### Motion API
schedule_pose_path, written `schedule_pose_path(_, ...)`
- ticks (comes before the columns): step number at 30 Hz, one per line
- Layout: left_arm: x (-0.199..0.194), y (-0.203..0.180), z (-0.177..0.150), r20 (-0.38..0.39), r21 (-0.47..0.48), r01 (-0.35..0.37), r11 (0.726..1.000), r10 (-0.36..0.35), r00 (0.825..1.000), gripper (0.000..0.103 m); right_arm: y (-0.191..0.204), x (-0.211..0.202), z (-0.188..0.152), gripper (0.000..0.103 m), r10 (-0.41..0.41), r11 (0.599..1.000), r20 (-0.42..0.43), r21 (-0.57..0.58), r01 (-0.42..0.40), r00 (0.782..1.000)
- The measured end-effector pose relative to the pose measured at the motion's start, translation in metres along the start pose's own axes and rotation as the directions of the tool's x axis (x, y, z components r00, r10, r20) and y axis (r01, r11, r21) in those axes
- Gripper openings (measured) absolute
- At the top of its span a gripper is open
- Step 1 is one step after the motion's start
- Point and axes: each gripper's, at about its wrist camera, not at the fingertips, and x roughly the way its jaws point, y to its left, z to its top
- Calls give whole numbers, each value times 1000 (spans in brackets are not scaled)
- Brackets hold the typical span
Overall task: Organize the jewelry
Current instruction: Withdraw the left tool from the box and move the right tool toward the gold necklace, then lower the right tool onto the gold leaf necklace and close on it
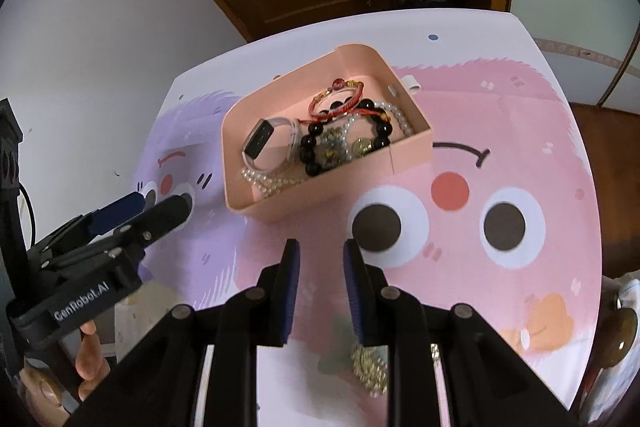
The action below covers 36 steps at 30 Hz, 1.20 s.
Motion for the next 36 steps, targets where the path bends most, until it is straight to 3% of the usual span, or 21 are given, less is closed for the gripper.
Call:
schedule_pose_path(6, -24, -3, -23, 73, 5, -36, 999, 35, 997, 77, 2, -13, -21, 22, 6, 1000, 30, -2, -6, 1000)
schedule_pose_path(16, -36, -10, -57, 111, -1, -78, 997, 77, 991, 77, 5, -31, -54, 23, -18, 1000, 67, -22, 19, 998)
schedule_pose_path(23, -38, -6, -81, 117, -38, -74, 997, 78, 990, 78, 0, -37, -81, 29, -69, 996, 96, -45, 74, 993)
schedule_pose_path(28, -36, -7, -98, 127, -22, -95, 995, 97, 987, 78, -10, -33, -99, 29, -114, 992, 86, -48, 119, 990)
schedule_pose_path(36, -20, 4, -118, 81, -39, -110, 993, 113, 990, 79, -30, -25, -117, 29, -164, 986, 42, -29, 165, 986)
